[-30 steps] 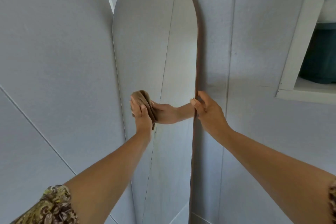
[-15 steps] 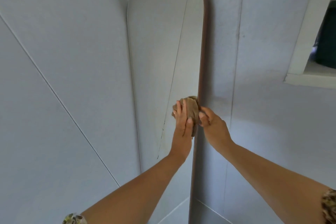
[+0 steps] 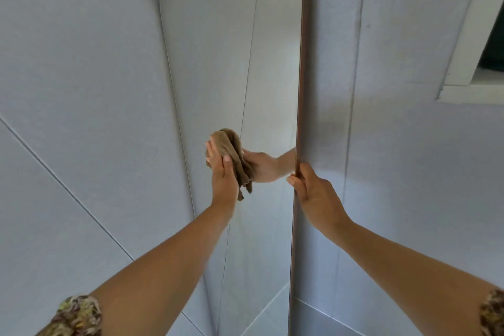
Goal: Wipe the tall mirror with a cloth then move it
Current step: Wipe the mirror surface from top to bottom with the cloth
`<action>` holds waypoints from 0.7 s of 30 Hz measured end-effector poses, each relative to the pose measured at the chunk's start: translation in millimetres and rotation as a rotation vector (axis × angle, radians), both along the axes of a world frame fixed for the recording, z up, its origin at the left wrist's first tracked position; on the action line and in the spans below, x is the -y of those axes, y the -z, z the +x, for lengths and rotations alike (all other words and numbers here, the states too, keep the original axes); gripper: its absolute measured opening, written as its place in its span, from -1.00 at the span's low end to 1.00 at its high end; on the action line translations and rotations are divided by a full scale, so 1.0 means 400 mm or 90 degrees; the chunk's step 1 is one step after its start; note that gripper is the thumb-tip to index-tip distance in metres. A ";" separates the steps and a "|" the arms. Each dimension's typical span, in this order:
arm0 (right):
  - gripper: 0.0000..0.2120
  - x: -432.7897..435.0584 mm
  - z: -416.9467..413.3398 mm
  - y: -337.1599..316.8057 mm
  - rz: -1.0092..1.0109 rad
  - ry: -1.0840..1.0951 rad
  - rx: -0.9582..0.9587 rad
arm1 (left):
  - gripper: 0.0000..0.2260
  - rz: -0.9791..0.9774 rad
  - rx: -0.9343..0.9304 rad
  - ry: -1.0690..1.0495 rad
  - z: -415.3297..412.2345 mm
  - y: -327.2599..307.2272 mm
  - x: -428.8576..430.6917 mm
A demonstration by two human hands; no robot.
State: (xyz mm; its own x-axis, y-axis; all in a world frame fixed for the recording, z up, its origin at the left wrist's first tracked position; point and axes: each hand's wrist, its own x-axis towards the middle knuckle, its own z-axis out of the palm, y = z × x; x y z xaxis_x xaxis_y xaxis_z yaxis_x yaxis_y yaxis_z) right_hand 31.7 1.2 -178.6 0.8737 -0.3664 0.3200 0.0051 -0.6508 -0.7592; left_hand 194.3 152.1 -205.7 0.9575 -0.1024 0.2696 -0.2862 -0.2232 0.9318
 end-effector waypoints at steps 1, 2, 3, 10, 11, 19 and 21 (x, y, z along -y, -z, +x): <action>-0.82 0.002 0.000 0.001 0.001 -0.003 0.004 | -0.51 0.011 -0.013 -0.023 0.050 0.014 -0.018; -0.84 0.000 0.003 0.005 0.001 -0.003 0.007 | -0.46 0.018 -0.032 -0.043 0.100 0.026 -0.036; -0.85 -0.002 0.003 0.005 -0.001 -0.004 0.010 | -0.42 0.033 -0.046 -0.070 0.136 0.027 -0.049; -0.85 -0.010 0.001 0.005 -0.016 -0.007 0.029 | -0.48 0.007 -0.040 -0.137 0.205 0.045 -0.090; -0.84 -0.011 0.001 0.009 -0.014 -0.005 0.030 | -0.47 -0.028 -0.036 -0.134 0.258 0.108 -0.092; -0.78 -0.017 0.007 0.023 -0.001 0.001 0.047 | -0.43 -0.044 -0.082 -0.141 0.191 0.133 -0.085; -0.76 -0.017 0.008 0.024 -0.003 0.000 0.053 | -0.38 -0.047 -0.100 -0.107 0.196 0.193 -0.081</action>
